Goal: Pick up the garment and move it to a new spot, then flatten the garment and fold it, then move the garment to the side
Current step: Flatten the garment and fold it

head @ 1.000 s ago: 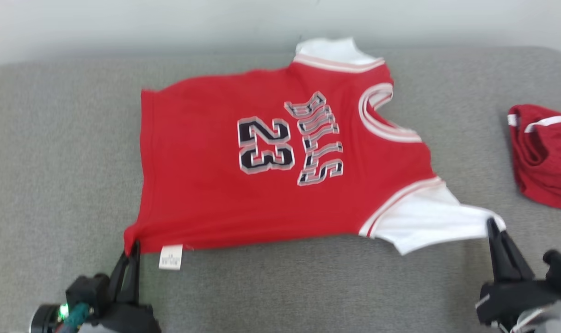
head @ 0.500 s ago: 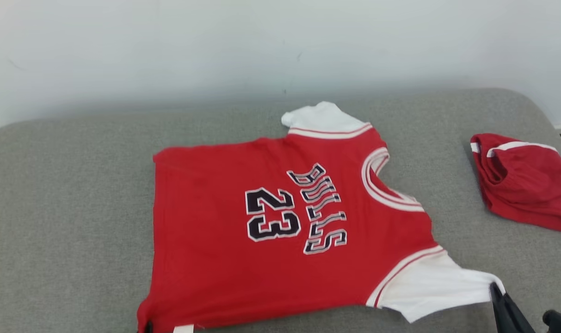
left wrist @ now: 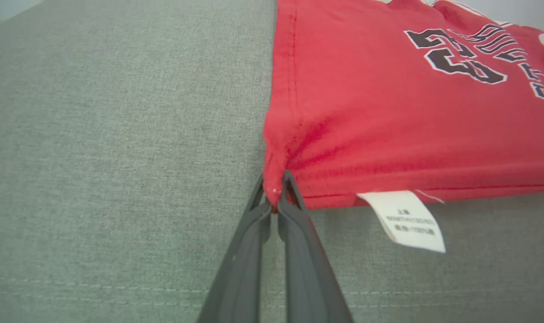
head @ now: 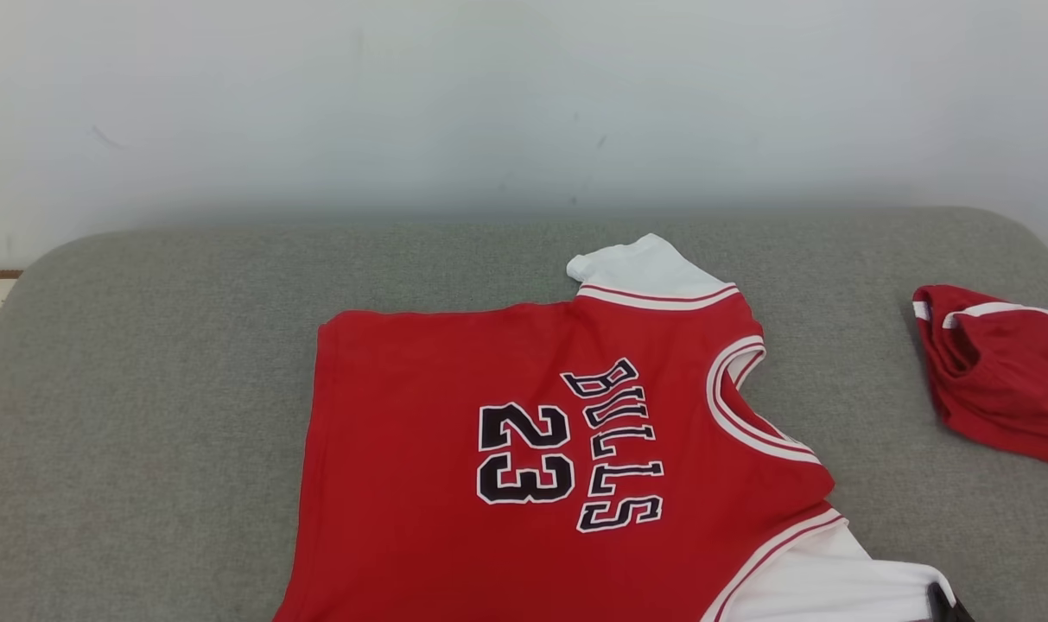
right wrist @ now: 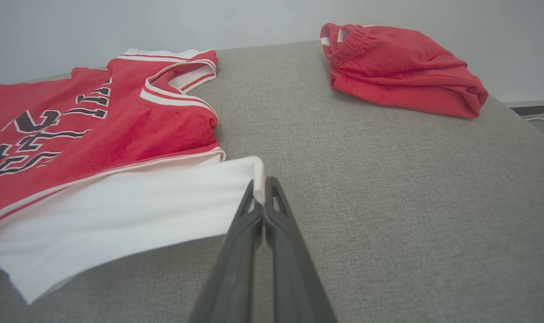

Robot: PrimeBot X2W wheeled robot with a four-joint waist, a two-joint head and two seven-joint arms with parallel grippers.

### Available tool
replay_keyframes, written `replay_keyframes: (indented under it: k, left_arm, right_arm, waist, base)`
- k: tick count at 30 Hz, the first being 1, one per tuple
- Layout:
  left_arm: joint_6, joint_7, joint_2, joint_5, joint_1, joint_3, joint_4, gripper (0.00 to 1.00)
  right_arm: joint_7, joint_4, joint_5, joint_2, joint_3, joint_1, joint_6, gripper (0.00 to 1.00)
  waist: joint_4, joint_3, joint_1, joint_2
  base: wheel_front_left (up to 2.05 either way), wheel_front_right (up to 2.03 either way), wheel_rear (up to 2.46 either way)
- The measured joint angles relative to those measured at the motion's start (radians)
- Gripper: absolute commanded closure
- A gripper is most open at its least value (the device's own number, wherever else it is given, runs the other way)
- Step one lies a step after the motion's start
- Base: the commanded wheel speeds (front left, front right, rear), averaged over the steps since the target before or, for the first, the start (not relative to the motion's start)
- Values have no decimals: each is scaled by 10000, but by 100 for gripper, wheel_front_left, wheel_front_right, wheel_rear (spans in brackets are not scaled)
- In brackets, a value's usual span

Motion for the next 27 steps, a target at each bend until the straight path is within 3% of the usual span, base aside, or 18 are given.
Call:
replay_keyframes:
  k: [9,15,27]
  left_arm:
    - [38,2,17,-77,86,-155,-163,100]
    - [115,2,15,-180,-65,-207,-280,100]
    - [184,2,46,-336,-614,-353,-1254,100]
  right_arm:
    - [-2,-477,-6,54,136,343,-2,100]
    - [-2,-639,13,-307,332,997,-8,100]
    - [-2,-1559,58,-96,293,226,-12,100]
  waist:
    - [152,-32,0,0]
    - [137,89,0,0]
    - [40,554,1,1]
  base:
    - [0,0,0]
    - [0,0,0]
    - [0,0,0]
